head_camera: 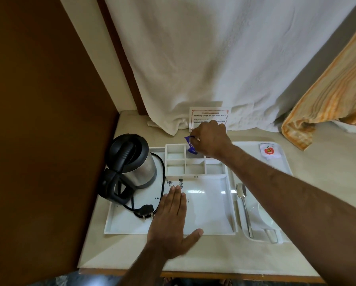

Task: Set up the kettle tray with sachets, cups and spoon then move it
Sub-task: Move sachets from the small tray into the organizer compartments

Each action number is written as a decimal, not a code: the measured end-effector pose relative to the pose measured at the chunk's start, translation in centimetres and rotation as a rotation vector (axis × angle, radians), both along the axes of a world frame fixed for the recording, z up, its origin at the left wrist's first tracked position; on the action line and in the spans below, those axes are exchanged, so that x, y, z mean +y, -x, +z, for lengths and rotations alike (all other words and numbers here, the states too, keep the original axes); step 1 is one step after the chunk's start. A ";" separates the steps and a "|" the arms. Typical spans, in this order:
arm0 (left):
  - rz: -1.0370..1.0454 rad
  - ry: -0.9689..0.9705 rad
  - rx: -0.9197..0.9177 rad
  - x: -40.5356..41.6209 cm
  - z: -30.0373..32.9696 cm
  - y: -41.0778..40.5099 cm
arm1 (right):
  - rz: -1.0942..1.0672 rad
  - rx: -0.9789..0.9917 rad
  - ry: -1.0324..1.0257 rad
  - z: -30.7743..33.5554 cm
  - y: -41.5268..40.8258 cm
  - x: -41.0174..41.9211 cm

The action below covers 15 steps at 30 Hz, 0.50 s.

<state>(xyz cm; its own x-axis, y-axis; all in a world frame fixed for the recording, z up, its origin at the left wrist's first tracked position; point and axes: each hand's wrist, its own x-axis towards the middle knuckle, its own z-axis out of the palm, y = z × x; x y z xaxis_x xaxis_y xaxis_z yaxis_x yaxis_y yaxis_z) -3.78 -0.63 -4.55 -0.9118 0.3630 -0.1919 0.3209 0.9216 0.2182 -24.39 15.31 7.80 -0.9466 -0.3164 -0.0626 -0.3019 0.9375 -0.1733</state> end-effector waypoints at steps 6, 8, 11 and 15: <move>-0.005 0.007 -0.005 0.1 0.2 0.0 | -0.041 0.048 -0.013 -0.8 0.1 0.9; -0.001 0.003 -0.001 0.0 0.2 0.0 | -0.037 0.094 -0.101 -0.9 0.0 0.7; 0.004 -0.005 0.013 0.1 0.0 0.0 | 0.010 0.130 -0.163 -0.9 -0.5 0.9; 0.009 -0.004 0.042 -0.1 -0.3 0.0 | -0.021 0.130 0.066 1.1 -0.5 3.0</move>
